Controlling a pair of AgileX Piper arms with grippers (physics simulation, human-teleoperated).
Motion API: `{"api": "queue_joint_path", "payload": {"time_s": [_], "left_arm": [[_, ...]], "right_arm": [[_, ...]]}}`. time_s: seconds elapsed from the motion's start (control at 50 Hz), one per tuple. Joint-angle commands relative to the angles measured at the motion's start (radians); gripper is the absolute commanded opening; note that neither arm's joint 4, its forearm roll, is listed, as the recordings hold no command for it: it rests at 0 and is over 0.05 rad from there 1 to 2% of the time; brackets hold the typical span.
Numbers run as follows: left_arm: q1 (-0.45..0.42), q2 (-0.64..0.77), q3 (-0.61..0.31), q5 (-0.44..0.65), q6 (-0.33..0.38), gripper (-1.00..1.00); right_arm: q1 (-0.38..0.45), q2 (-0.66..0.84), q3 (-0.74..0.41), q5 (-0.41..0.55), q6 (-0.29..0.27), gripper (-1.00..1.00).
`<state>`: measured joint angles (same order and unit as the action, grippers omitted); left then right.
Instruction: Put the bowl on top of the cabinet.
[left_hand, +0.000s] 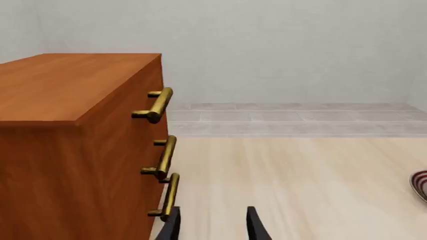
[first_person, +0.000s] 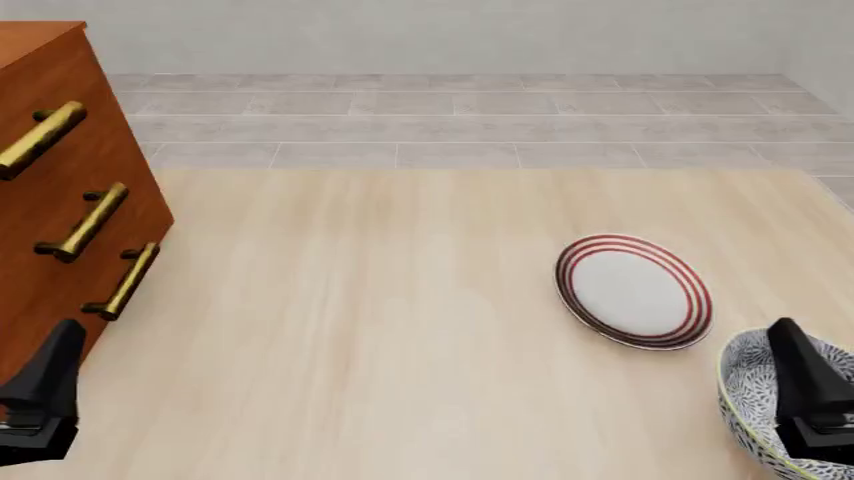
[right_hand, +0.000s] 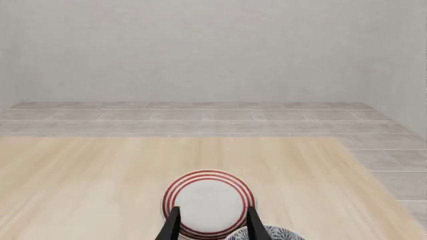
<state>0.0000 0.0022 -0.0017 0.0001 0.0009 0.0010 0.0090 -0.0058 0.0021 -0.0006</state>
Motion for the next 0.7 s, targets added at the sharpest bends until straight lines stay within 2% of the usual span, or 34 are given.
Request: {"api": "queue_joint_path", "payload": {"time_s": [0.02,0.42,0.7], "left_arm": [[0.001,-0.001,-0.003,0.005,0.0,1.0],[-0.004,-0.001,-0.001,0.011,0.004,1.0],[-0.009,-0.002,-0.002,0.007,0.005,1.0]], "right_arm": [[-0.003,0.015,0.003,-0.016,-0.001,1.0],[-0.003,0.049,0.002,-0.052,-0.033,1.0],[0.01,0.088,-0.133,0.019,-0.054,1.0]]}}
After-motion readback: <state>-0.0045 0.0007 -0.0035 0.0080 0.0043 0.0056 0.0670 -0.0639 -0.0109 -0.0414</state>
